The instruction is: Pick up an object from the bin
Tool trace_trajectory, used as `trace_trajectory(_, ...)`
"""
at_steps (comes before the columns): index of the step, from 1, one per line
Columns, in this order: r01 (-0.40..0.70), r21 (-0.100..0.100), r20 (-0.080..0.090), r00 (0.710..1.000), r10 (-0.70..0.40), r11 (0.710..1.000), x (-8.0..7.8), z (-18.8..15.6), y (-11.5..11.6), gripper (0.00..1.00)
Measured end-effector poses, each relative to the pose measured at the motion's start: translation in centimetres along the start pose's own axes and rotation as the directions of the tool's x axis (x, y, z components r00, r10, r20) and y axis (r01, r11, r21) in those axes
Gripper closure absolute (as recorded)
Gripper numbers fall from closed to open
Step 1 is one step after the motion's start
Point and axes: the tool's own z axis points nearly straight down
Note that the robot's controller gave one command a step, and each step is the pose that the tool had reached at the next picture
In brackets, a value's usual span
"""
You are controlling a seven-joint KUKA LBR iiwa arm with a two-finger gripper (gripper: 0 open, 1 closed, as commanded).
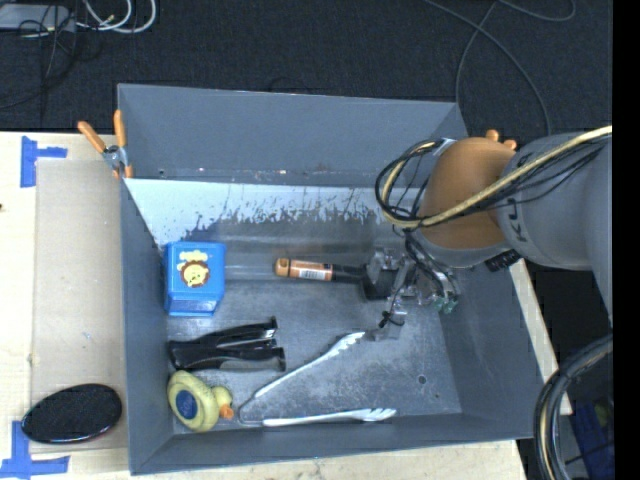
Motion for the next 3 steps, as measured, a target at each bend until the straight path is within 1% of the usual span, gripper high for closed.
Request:
trace_trajectory(1,0.093,0.001,0.004,0.996,-0.093,0.996,0.3,-0.2,0.8,1.0)
trace_trajectory(2,0.093,0.001,0.004,0.996,-0.093,0.996,0.3,-0.2,0.8,1.0)
trace_trajectory(3,0.093,0.0,-0.006,0.996,-0.093,0.996,0.7,-2.0,0.8,1.0)
